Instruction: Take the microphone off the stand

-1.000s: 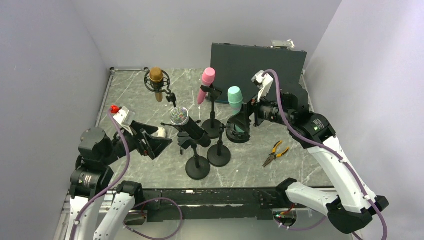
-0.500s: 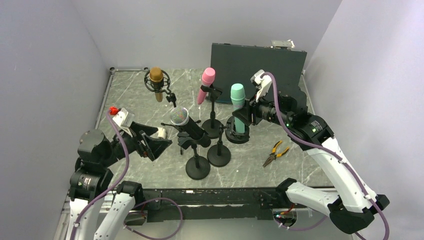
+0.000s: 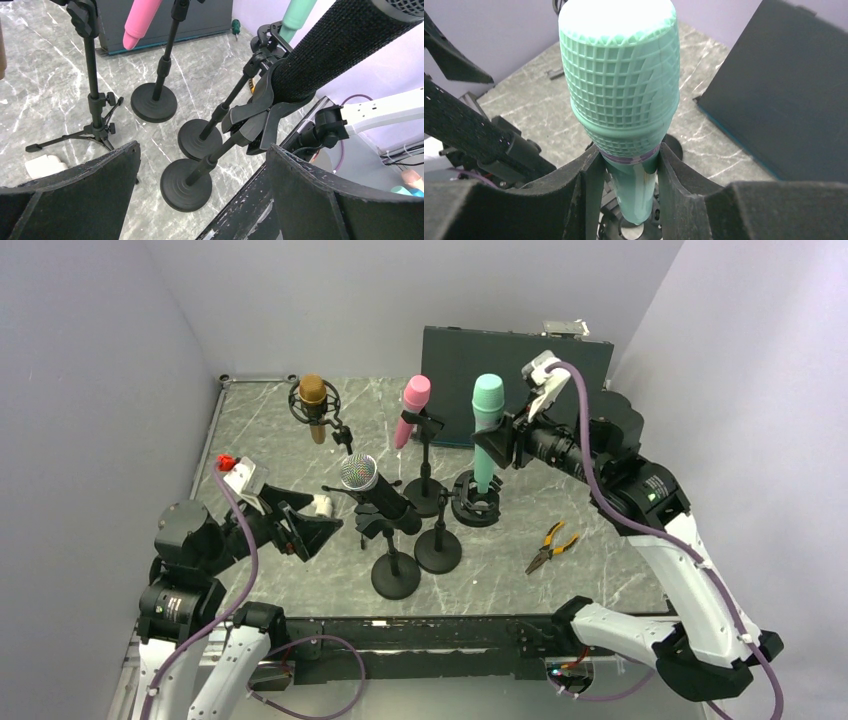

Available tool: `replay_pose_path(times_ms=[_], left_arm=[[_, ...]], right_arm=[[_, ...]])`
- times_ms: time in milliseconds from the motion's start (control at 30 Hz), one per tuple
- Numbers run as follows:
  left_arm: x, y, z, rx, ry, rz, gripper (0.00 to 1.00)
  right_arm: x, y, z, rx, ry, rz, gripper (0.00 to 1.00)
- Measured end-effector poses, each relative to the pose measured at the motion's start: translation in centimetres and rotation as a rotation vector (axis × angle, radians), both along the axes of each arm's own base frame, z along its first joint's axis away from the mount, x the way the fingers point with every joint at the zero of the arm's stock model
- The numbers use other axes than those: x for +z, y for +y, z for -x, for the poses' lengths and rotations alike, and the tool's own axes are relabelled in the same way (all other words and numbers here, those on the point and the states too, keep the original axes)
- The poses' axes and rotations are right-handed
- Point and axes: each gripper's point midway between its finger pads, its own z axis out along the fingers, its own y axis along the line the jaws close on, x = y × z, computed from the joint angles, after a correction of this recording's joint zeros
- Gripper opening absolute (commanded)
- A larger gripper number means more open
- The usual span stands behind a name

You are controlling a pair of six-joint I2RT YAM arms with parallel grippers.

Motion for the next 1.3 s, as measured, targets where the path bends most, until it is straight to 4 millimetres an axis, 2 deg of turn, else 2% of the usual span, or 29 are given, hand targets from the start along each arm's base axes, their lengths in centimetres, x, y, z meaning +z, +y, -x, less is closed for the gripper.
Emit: replay_pose_path(times_ms=[133,200,367,467,633,700,800,900,933,967,1000,1133,1300], left_arm=[[-0.1,0.2,-0.2,0.014,-0.003,-0.009,0.99],[-0.2,0.3,-0.4,0.025,-0.005,-0.015,0.99],[-0.4,0.7,-0.7,0.049,-0.007,-0.026,0.99],[-0.7,0.8,-0.8,0.06,0.003,-0.035,0.99],[-1.3,1.2,-0.9,0.08,0.02,-0.051,0.99],[-1.4,1.2,-0.9,0.083,0.024,-0.054,0.99],[-1.5,1.3,-1.0,0.089,0.023,-0.059,0.99],[-1.7,1.4,-1.1,0.097,0.033,-0.063,0.99],[-1.7,1.4,-1.2,0.097,0.034,-0.064,0.99],[-1.7,1.4,-1.2,0.099,0.036,-0.065,0.99],[-1.8,1.5,-1.2,0.101,0.038,-0.065,0.99],[-1.8,1.5,-1.2,0.104,0.04,-0.067,0.99],[-1.9,1.5,-1.2,0.104,0.041,-0.067,0.99]], right_arm=[[2.9,-0.8,-0.2,-0.045,-0.064,-0.028,0.06],[4.1,-1.7,-0.5,-0.095,-0.096,-0.04,0.05],[5.8,-5.4,-1.5,-0.306,-0.156,-0.069,0.0],[5.7,-8.5,-2.2,-0.485,-0.161,-0.082,0.0],[3.8,-13.4,-3.8,-0.809,-0.119,-0.045,0.0],[2.0,-14.7,-4.6,-0.908,-0.082,-0.002,0.0],[-1.9,-16.9,-6.2,-1.021,0.015,0.066,0.0],[-7.4,-19.9,-8.1,-1.112,0.173,0.11,0.0],[-10.0,-20.4,-8.4,-1.112,0.257,0.125,0.0],[-11.6,-22.0,-8.6,-1.152,0.312,0.124,0.0],[-13.4,-22.6,-8.6,-1.157,0.382,0.12,0.0],[-19.0,-21.6,-8.7,-1.071,0.617,0.052,0.0],[-24.1,-19.6,-8.5,-0.982,0.834,-0.012,0.03]])
